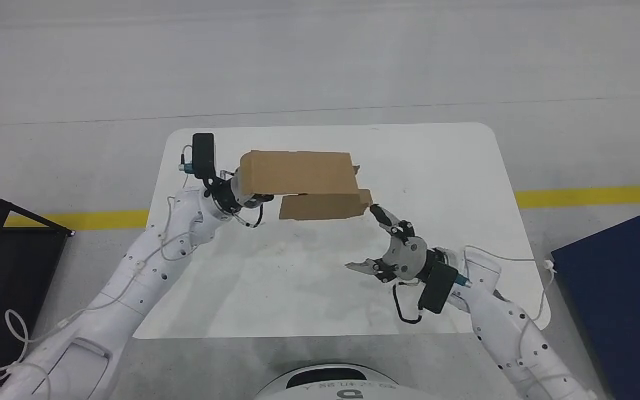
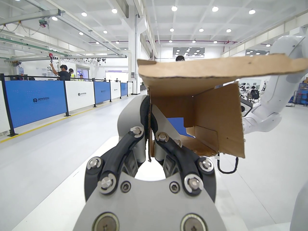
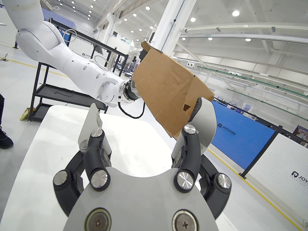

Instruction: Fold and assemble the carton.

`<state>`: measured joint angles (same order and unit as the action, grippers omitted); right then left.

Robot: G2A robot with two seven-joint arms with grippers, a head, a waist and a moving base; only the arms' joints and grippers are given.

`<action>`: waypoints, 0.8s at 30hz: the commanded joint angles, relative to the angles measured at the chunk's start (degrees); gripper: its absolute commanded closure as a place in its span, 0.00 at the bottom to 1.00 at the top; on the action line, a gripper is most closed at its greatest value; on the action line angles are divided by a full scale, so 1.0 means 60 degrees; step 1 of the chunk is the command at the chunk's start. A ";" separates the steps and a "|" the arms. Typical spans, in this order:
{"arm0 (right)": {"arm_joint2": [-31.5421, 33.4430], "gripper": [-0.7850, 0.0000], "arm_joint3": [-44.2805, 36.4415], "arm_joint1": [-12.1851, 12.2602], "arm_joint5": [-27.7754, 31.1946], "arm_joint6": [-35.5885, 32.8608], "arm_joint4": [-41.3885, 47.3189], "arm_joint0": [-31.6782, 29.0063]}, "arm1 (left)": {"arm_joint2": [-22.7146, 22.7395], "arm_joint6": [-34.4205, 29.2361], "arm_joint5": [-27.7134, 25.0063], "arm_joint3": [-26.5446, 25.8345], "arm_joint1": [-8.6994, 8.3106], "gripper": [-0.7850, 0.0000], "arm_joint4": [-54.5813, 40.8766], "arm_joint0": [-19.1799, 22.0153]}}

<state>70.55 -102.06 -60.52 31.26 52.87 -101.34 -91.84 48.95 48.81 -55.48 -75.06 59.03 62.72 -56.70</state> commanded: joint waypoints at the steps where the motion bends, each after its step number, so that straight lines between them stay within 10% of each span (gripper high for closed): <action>1: -0.0041 0.17 0.0001 -0.0005 -0.0077 -0.0135 0.0044 0.0024 | 0.0023 -0.0021 -0.0021 -0.0014 0.0029 1.00 0.0017 -0.0023; 24: -0.1301 0.15 0.0080 -0.0055 0.0329 -0.0623 -0.0309 0.0801 | -0.0066 -0.0421 -0.0421 0.0130 0.0411 1.00 0.0312 -0.0049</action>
<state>62.95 -101.66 -60.83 33.36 49.22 -103.21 -87.23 48.65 46.27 -58.01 -74.36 61.40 64.78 -57.05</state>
